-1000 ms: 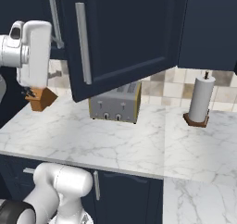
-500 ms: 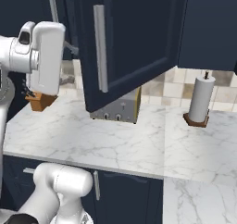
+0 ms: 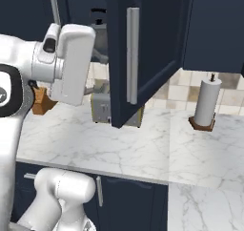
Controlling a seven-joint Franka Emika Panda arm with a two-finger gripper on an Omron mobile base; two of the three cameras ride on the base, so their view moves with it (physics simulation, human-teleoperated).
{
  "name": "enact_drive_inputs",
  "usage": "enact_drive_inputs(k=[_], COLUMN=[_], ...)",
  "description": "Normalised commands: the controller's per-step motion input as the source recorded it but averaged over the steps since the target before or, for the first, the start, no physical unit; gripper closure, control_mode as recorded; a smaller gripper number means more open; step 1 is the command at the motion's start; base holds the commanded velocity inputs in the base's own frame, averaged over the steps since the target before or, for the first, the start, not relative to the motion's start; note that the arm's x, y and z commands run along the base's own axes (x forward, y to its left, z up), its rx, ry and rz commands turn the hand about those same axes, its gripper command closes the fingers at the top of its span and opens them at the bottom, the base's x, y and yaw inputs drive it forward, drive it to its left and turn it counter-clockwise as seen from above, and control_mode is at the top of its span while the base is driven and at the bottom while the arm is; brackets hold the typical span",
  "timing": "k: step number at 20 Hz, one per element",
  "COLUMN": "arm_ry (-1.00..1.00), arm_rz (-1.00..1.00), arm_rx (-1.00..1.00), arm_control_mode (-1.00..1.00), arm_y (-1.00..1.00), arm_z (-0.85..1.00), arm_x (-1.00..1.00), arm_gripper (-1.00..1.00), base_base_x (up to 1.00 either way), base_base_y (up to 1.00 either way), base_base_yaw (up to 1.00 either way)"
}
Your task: Open the cabinet, pick the kettle from the cabinet, and place it in the sink.
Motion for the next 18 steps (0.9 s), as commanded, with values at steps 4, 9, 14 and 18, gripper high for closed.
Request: enact_drive_inputs(k=[4, 9, 14, 18], arm_ry=[-0.02, 0.0, 0.0, 0.0], arm_rz=[0.0, 0.0, 0.0, 0.0], arm_rx=[0.06, 0.07, 0.08, 0.06], arm_control_mode=[-1.0, -1.0, -1.0, -1.0], arm_y=[-0.64, -0.6, -0.63, -0.48], arm_z=[0.01, 0.0, -0.01, -0.04], arm_x=[0.0, 0.06, 0.17, 0.21], arm_gripper=[-1.0, -1.0, -1.0, -1.0], base_base_x=[0.0, 0.0, 0.0, 0.0], base_base_y=[0.0, 0.0, 0.0, 0.0], base_base_yaw=[0.0, 0.0, 0.0, 0.0])
